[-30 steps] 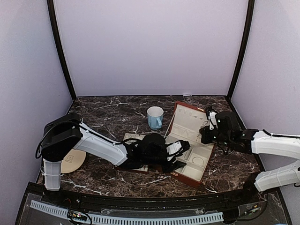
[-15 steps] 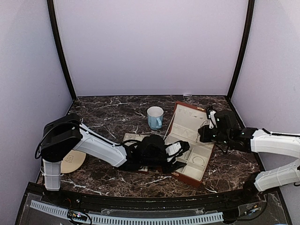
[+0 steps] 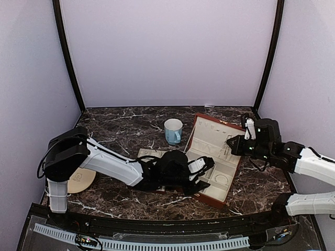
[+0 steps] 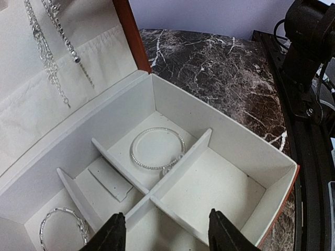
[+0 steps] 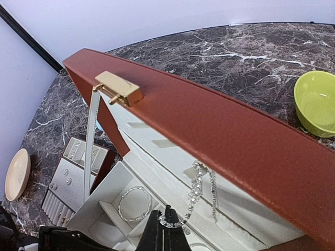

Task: Organize the mixed jewelry
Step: Adjust the jewelry box at the center of the board, then open the compartment pouch of the jewelry box.

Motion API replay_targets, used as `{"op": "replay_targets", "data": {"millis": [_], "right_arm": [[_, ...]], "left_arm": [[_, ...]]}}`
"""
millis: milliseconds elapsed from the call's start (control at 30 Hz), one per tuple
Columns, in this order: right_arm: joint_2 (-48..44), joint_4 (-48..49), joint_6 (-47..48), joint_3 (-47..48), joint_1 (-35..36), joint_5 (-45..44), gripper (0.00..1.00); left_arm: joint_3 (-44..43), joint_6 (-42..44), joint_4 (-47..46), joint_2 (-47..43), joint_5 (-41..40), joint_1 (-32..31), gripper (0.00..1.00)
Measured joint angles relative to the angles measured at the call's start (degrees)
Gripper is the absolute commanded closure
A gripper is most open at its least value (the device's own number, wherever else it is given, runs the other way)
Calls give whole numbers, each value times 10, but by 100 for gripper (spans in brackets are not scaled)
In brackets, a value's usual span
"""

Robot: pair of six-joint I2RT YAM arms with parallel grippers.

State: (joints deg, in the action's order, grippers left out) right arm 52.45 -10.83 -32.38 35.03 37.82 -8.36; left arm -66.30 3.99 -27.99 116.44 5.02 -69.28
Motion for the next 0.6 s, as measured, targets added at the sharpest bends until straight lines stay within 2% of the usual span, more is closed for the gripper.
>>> {"op": "replay_targets", "data": {"millis": [233,400,600], "right_arm": [[-11,-8,-3,9,0,0,100],[-14,-8,-3,14,0,1,100],[-14,-7,-3,14,0,9,100]], "left_arm": [[-51,21,9,-3,-24,1,36],[-81,78,-10,-1,-16,22,30],[-136,152,-26,43,3,54,29]]}}
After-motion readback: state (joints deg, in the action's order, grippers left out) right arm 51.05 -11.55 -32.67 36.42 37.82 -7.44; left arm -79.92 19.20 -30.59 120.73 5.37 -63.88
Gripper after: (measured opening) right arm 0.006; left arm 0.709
